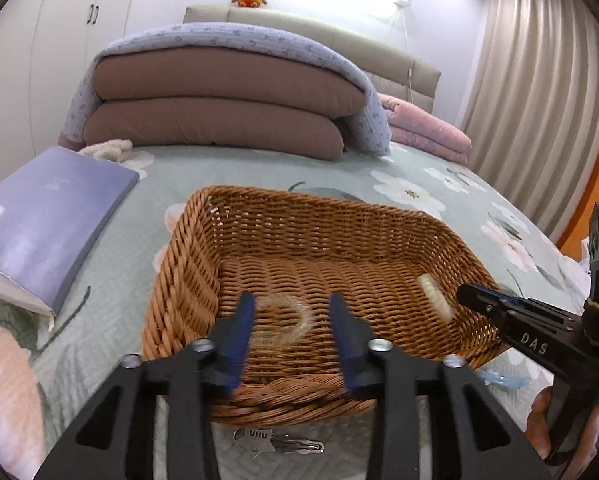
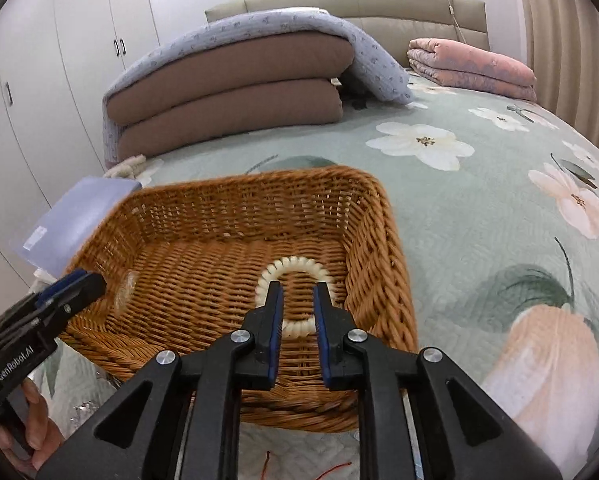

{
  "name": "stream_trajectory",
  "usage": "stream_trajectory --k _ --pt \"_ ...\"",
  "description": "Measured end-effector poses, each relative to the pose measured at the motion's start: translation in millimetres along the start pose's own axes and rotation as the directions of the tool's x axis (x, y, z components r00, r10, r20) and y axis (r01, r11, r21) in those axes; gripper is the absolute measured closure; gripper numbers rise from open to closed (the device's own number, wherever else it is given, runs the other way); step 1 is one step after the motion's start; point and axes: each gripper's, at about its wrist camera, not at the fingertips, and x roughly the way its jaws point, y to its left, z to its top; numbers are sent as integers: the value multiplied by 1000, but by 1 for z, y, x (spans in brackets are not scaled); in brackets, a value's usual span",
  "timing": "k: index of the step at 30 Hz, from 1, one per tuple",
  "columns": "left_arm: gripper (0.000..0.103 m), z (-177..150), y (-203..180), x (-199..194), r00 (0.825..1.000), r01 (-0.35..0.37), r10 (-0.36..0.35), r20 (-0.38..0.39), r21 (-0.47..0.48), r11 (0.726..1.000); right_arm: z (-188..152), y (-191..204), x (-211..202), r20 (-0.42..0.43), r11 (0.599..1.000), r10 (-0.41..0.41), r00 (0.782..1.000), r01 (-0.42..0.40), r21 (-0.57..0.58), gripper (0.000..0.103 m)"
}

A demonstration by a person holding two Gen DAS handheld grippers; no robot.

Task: Organize jewelry
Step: 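Carry both coils over the wicker basket and open both tools to drop them, then grasp the purple coil hair tie with the left tool while the right tool grasps the clear crystal bracelet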

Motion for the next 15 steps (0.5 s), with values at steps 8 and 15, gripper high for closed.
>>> stream_trajectory --k 8,15 --pt "59 0 5 -19 999 21 -20 46 -23 1000 3 16 -33 128 998 -30 991 37 -54 73" --pt "59 -2 7 -70 990 59 -52 127 -47 997 -15 52 -119 307 984 -50 951 99 -149 64"
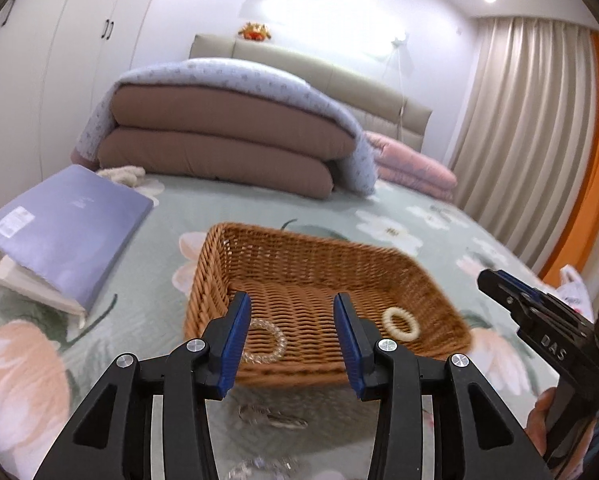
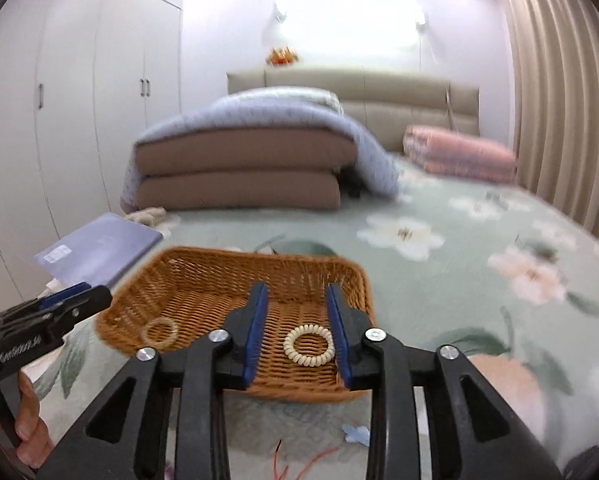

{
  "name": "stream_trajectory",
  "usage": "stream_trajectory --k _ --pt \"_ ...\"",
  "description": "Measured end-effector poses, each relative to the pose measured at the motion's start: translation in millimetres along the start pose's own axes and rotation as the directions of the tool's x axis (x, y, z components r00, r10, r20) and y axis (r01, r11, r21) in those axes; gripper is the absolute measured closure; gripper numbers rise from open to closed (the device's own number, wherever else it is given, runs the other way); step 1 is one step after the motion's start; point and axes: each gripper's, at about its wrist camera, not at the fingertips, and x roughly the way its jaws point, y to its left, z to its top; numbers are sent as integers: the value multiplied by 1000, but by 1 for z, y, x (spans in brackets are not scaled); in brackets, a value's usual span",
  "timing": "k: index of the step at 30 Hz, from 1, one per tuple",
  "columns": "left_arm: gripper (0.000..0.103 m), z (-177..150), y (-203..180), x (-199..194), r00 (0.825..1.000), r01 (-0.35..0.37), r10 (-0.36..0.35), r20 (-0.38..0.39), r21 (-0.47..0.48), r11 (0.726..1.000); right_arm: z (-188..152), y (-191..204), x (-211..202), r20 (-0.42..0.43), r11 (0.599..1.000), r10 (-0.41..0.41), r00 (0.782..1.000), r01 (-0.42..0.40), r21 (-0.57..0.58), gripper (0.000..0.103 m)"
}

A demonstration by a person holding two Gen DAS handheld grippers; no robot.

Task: Organize jewelry
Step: 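Grasp the purple coil hair tie with the left tool while the right tool grasps the clear crystal bracelet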

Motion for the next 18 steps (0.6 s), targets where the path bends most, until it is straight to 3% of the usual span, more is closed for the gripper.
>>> stream_trajectory --k 3,8,11,14,18 --pt "59 -7 3 -31 1000 14 -13 23 -26 1000 -13 7 -38 35 1000 -12 999 13 -12 59" --pt "59 -44 7 -67 1000 16 -17 -6 -79 997 -64 -6 -78 -3 996 70 998 -70 54 59" --pt "59 -74 -3 -75 997 40 -43 -64 -47 998 -101 -3 -75 -129 985 161 978 -151 84 59" --pt "59 -101 -15 -65 988 62 -64 -141 -19 998 -116 10 -68 -224 989 150 963 -145 40 59" --pt "59 -114 -13 -41 969 76 -79 -234 -25 997 -127 10 -64 -277 986 169 946 -163 45 59"
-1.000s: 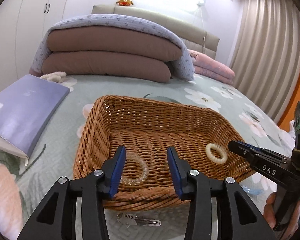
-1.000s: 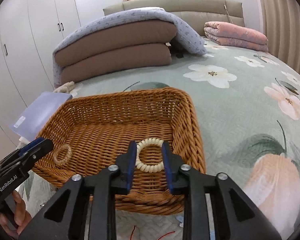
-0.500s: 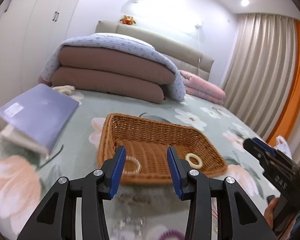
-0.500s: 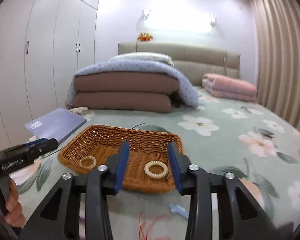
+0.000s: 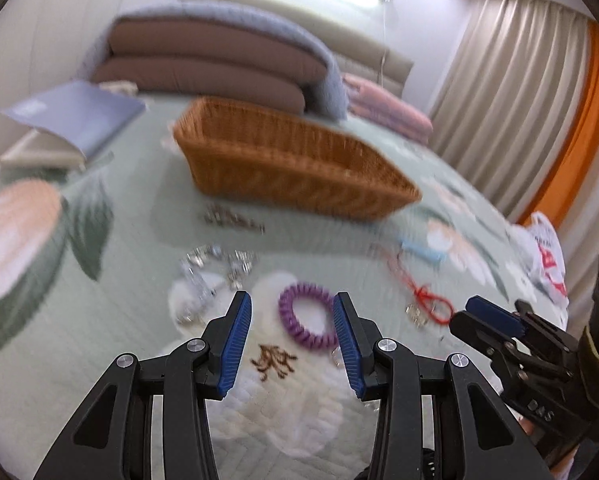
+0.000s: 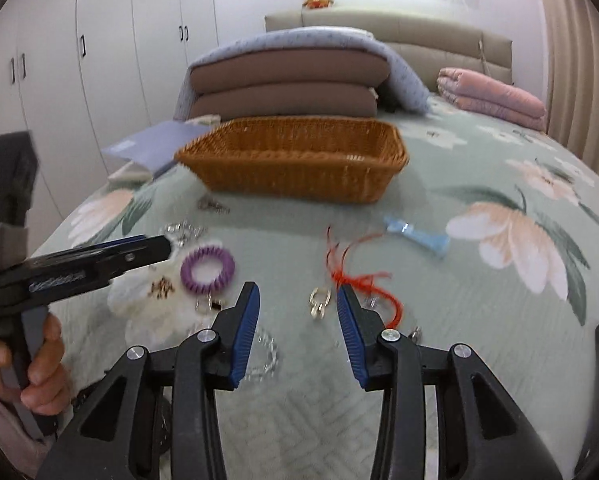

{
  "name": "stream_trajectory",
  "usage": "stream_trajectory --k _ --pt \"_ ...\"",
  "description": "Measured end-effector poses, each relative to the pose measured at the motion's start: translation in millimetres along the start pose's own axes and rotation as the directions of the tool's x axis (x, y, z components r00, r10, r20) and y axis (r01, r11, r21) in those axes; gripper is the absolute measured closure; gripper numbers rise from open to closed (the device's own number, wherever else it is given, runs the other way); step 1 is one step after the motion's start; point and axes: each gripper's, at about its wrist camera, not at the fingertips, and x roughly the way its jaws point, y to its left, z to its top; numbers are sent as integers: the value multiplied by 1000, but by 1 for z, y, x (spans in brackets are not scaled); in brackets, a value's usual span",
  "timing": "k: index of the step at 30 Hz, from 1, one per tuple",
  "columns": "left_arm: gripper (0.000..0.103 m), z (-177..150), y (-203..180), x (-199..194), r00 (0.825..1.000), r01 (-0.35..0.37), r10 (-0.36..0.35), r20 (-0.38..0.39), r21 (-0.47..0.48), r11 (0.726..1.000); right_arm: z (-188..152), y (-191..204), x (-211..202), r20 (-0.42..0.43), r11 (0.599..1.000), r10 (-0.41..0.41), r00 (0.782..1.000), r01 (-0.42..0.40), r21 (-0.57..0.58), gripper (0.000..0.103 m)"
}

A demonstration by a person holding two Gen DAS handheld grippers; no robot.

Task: Organize jewelry
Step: 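Grasp the purple coil hair tie with the left tool while the right tool grasps the clear crystal bracelet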

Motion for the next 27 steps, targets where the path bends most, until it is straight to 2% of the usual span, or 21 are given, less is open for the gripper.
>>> stream_trajectory --k 2,5,8,12,17,21,22,24,25,26,27 --pt "59 -1 3 9 999 21 -21 -37 -9 1000 -7 -2 5 -31 1000 7 1000 -7 12 59" --pt "60 -5 4 21 997 8 -10 -79 -22 1000 -8 -4 15 -72 999 28 997 -27 18 59" --pt "64 -4 4 24 996 8 -11 -90 -29 1000 -12 1 21 -98 999 35 995 -36 -10 59" --pt "71 3 2 35 992 36 -41 -119 -46 998 -14 7 30 -136 999 8 991 -15 -48 59" --pt "72 7 -3 47 990 3 -7 -140 -31 1000 -14 14 34 -153 996 -26 988 13 -84 59" --pt "72 6 -6 47 991 -14 13 -136 -7 1000 -16 29 38 -149 983 -103 983 78 -165 60" --pt "76 6 -7 47 991 -25 25 -134 3 1000 -17 32 38 -145 980 -110 983 83 -180 62" --pt "86 5 -10 48 990 -54 57 -128 25 998 -18 36 38 -138 977 -103 985 74 -199 81" --pt "91 4 -11 49 990 -57 60 -126 28 998 -18 38 38 -136 975 -106 985 76 -208 84" --pt "91 4 -10 47 992 -50 52 -119 24 998 -18 40 38 -133 973 -109 985 78 -217 91" --pt "91 3 -10 46 992 -46 48 -114 22 999 -19 41 37 -128 971 -113 985 83 -224 92"
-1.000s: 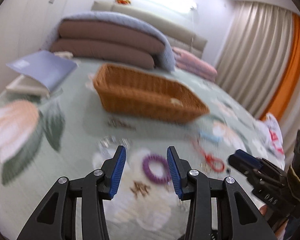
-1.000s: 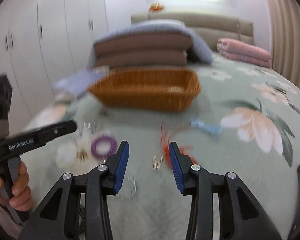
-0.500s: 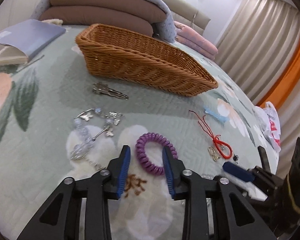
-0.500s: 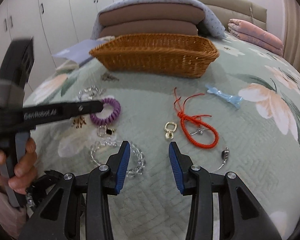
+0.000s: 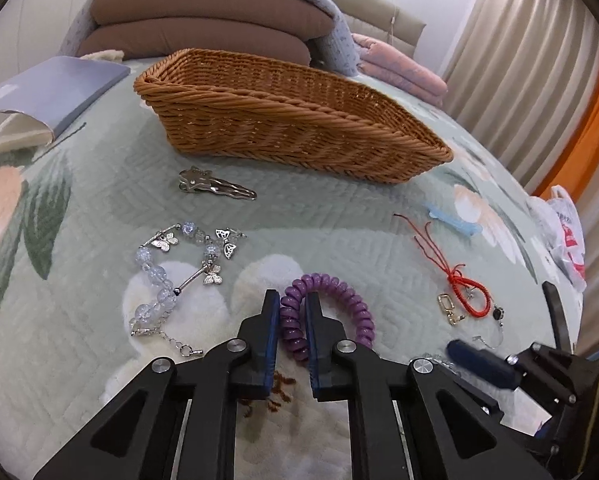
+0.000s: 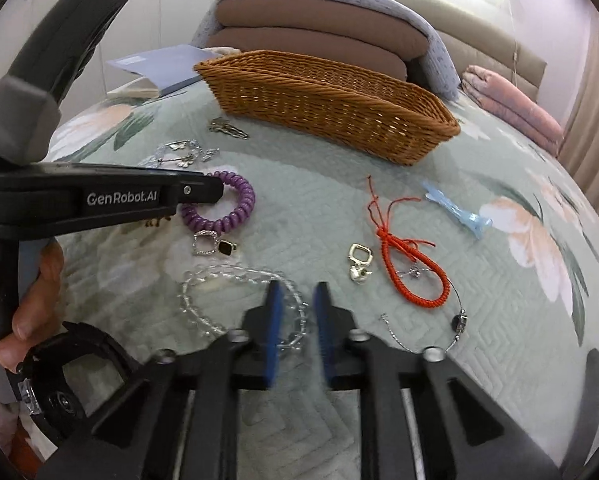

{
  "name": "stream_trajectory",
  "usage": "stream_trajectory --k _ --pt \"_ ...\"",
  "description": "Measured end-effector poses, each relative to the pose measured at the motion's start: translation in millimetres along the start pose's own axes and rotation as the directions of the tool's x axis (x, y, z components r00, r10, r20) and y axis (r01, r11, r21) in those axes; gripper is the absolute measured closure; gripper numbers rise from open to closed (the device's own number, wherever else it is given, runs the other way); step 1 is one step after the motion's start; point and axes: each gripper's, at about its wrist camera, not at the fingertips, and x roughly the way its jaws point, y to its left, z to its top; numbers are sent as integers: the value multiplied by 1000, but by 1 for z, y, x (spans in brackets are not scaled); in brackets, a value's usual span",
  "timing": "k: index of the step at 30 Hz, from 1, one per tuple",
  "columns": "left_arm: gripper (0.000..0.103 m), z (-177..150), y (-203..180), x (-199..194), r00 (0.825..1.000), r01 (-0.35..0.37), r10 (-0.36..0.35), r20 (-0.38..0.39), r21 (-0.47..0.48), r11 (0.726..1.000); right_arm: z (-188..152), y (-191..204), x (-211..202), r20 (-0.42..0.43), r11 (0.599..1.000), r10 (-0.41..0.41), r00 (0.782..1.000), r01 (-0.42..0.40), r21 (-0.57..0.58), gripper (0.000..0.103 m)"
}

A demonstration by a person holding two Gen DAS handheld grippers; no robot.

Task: Organize jewelry
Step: 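Grasp the purple coil hair tie with the left tool while the right tool grasps the clear crystal bracelet, then carry both items into the wicker basket and open both tools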

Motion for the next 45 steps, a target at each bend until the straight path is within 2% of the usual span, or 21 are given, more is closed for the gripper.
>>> stream_trajectory --k 11,16,23,32,38,40,45 --pt "92 -6 6 -23 992 65 -63 107 -12 998 -2 -13 -19 93 996 56 994 -62 62 94" --pt "92 -6 11 -27 988 91 -85 127 -40 995 -2 -28 -34 166 986 83 983 -105 128 94" --pt "92 -7 9 -31 986 93 -87 145 -35 995 -2 -56 -45 222 957 112 969 -166 240 94" --pt "92 -9 4 -44 977 85 -81 197 -11 996 11 -61 -63 280 952 113 953 -185 244 94" --pt "92 -4 3 -53 972 84 -80 220 -10 996 33 -66 -77 310 957 97 946 -174 231 94" --pt "92 3 3 -62 968 90 -86 235 -9 996 51 -70 -83 329 963 86 940 -162 213 94" --pt "92 52 -9 -94 951 42 -52 306 40 998 101 -76 -88 395 978 25 918 -104 179 94"
